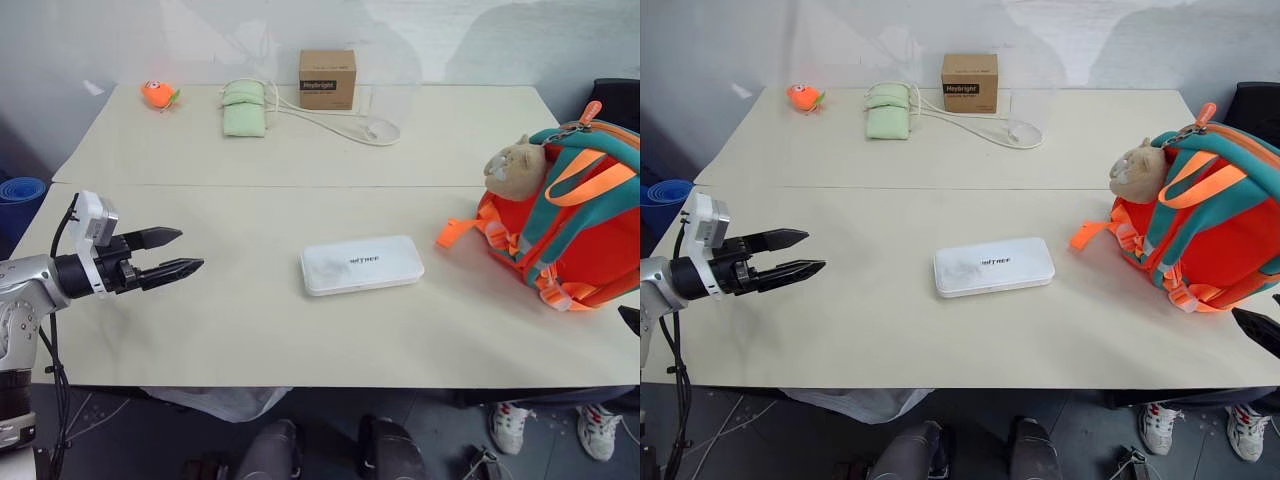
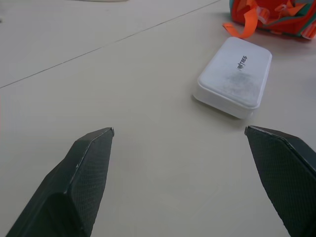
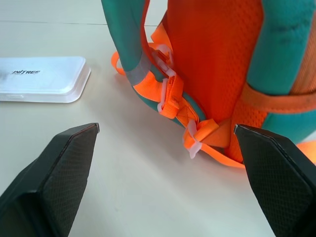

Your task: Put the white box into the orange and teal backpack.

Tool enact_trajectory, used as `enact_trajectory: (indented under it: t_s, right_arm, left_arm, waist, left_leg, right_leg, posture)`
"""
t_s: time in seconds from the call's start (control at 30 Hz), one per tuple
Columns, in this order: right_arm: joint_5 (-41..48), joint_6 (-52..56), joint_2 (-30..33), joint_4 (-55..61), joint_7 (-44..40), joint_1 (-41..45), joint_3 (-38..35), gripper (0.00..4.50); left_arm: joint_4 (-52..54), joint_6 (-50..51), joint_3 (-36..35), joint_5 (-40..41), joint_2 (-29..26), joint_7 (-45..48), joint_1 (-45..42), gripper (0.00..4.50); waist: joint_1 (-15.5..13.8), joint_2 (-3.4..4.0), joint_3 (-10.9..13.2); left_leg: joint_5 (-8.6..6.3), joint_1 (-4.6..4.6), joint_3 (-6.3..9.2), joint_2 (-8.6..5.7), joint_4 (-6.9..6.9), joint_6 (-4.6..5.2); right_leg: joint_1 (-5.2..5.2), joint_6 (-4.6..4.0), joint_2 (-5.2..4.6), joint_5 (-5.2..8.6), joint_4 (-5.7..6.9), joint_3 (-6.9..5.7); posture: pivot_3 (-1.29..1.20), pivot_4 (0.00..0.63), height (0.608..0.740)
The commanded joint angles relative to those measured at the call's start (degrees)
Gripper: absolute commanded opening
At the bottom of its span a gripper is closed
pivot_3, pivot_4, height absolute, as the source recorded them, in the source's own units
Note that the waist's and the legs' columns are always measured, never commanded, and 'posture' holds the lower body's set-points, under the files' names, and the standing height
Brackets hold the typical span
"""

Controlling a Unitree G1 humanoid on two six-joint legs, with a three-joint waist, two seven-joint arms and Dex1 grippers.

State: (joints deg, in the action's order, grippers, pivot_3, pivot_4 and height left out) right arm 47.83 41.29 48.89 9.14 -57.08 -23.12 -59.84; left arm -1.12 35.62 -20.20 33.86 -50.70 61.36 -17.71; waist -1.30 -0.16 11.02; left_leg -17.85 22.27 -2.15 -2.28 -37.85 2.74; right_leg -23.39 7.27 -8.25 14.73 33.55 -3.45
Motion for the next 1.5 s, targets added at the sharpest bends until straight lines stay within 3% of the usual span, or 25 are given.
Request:
enact_trajectory:
  t_s: [0.03, 0.37, 0.67, 0.73, 0.83, 0.97, 1.13, 1.2, 1.5]
  right_arm:
    - [0.8, -0.69, -0.79, 1.66, 0.4, -0.01, -0.52, 4.49]
    - [1.29, 0.1, -1.49, 4.71, 2.55, 0.29, 0.03, 4.49]
    - [2.52, 1.04, -1.81, 10.83, 5.26, 1.06, 4.73, 4.49]
    - [4.3, 1.73, -2.69, 15.75, 5.63, 0.96, 7.99, 4.5]
    - [4.14, 1.76, -3.66, 20.68, 7.61, 2.66, 15.12, 3.9]
    - [-0.59, 1.13, -4.41, 21.33, 13.24, 10.64, 28.18, 2.52]
    - [-11.65, -4.44, -7.4, 12.91, 18.08, 23.95, 42.44, 0.77]
    - [-15.48, -6.17, -9.43, 7.5, 20.78, 29.46, 45.45, 0.1]
    - [-28.51, -13.68, -15.68, -8.82, 21.18, 42.59, 58.61, 0.04]
  left_arm:
    - [2.58, -0.5, -0.58, 1.4, -0.31, 0.94, 0.95, 4.47]
    - [3.81, -0.17, 0.55, 0.44, -0.34, -0.96, 0.94, 4.47]
    - [7.59, 0.75, 1.21, 0.27, -0.91, -0.23, 3.74, 4.47]
    - [9.43, -3.65, 4.13, -3.19, 0.07, -0.51, 5.03, 4.07]
    - [10.44, -9.73, 9.71, -7.93, 2.18, -1.0, 5.78, 3.29]
    - [7.44, -13.38, 15.91, -11.78, 6.1, -2.11, 2.13, 2.03]
    - [2.38, -15.88, 22.26, -16.39, 11.61, -4.39, -4.82, 0.41]
    - [1.31, -15.69, 23.7, -16.87, 13.12, -4.08, -6.31, 0.0]
    - [-5.57, -11.35, 26.47, -20.4, 20.69, -11.49, -12.45, 0.0]
  waist:
    - [0.14, 0.0, 0.0]
    - [-0.05, 0.0, 0.0]
    - [-0.05, 0.0, 0.0]
    - [0.01, 0.01, 0.0]
    - [-0.02, 0.02, 0.0]
    - [-0.05, 0.0, -0.01]
    - [-0.11, -0.01, -0.01]
    - [-0.06, -0.01, 0.0]
    - [0.08, -0.01, 0.0]
  left_leg:
    - [0.0, 0.0, -0.02, 0.0, 0.0, -0.02]
    - [0.09, 0.01, -0.06, 0.02, 0.0, -0.24]
    - [0.08, 0.02, -0.06, 0.02, 0.0, -0.25]
    - [0.08, 0.02, -0.06, 0.04, 0.0, -0.26]
    - [0.07, 0.0, -0.06, 0.07, 0.05, -0.29]
    - [0.08, 0.0, -0.07, 0.06, -0.01, -0.28]
    - [0.15, 0.07, -0.07, 0.05, -0.11, -0.36]
    - [0.17, 0.1, -0.09, 0.01, -0.15, -0.35]
    - [0.37, 0.2, -0.18, 0.06, -0.22, -0.03]
  right_leg:
    - [-0.01, 0.0, 0.01, 0.0, 0.0, 0.02]
    - [-0.04, 0.0, 0.02, 0.0, 0.0, 0.09]
    - [-0.05, -0.01, 0.01, 0.0, -0.03, 0.12]
    - [-0.07, -0.03, 0.02, 0.01, -0.02, 0.12]
    - [-0.06, -0.07, 0.04, 0.04, -0.02, 0.13]
    - [-0.05, -0.08, 0.03, 0.02, -0.01, 0.12]
    - [-0.11, -0.09, 0.11, 0.0, 0.07, 0.06]
    - [-0.14, -0.07, 0.16, 0.0, 0.12, -0.06]
    - [-0.2, -0.05, 0.69, -0.02, 0.37, -0.39]
  posture:
    - [0.0, 0.15, 0.74]
    - [0.0, 0.15, 0.74]
    - [0.0, 0.15, 0.74]
    - [0.0, 0.15, 0.74]
    - [0.0, 0.15, 0.74]
    - [0.0, 0.15, 0.74]
    - [0.0, 0.15, 0.74]
    - [0.0, 0.15, 0.74]
    - [0.0, 0.15, 0.74]
